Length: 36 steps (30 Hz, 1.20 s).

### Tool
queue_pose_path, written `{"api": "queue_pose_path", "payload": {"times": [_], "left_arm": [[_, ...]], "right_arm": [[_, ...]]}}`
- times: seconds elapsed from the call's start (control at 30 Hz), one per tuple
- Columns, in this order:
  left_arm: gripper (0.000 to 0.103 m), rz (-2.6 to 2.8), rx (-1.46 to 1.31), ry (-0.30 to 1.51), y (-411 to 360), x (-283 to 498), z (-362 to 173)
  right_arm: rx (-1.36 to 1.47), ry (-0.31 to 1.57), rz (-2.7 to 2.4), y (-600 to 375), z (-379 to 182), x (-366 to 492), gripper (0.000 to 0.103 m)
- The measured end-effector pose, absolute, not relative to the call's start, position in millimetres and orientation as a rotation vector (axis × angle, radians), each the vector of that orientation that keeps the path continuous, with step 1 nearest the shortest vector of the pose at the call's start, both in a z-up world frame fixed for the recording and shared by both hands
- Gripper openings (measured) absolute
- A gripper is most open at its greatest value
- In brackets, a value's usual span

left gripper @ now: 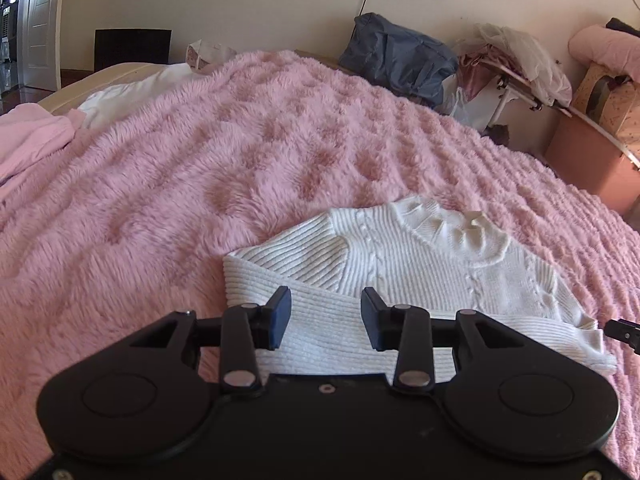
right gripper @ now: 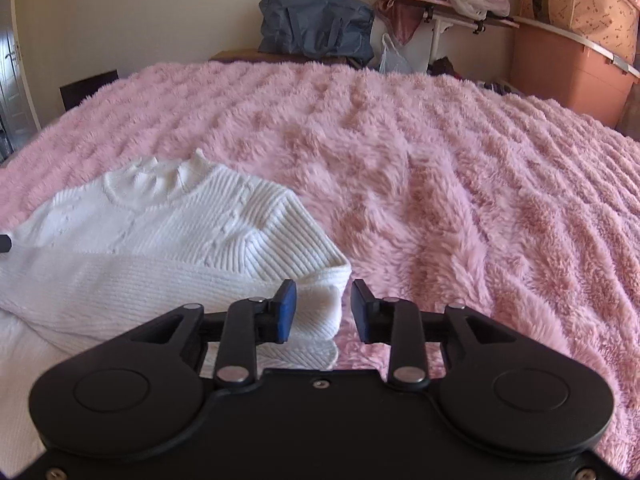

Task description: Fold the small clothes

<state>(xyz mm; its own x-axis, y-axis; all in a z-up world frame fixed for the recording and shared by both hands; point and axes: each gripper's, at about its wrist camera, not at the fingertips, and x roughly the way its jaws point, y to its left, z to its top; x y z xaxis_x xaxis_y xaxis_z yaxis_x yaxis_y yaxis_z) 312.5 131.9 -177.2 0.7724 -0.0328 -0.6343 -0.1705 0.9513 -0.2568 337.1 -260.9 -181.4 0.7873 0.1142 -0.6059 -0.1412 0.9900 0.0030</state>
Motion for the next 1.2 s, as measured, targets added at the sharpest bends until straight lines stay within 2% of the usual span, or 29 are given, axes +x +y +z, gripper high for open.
{"api": "queue_pose_path", "payload": {"times": [0.17, 0.53, 0.7, 0.93, 1.2], "left_arm": [[0.041, 0.017, -0.302, 0.709, 120.0, 293.2, -175.5], [0.043, 0.030, -0.286, 0.814, 122.5, 301.6, -222.6], [0.042, 0.005, -0.313, 0.788, 125.1, 289.2, -200.5], [0.044, -0.076, -0.221, 0.780, 120.5, 215.6, -147.6], [0.046, 0.023, -0.182, 0.950, 108.2, 103.4, -144.8]], "right_arm": [[-0.086, 0.619, 0.284, -232.2, -172.4, 322.1, 0.031], [-0.147, 0.728, 0.243, -219.9, -215.7, 328.6, 0.031], [-0.088, 0.742, 0.221, -228.2, -204.7, 321.3, 0.032], [-0.089, 0.699, 0.333, -229.3, -156.8, 246.1, 0.042], [-0.157, 0.821, 0.327, -217.1, -142.4, 144.0, 0.047]]}}
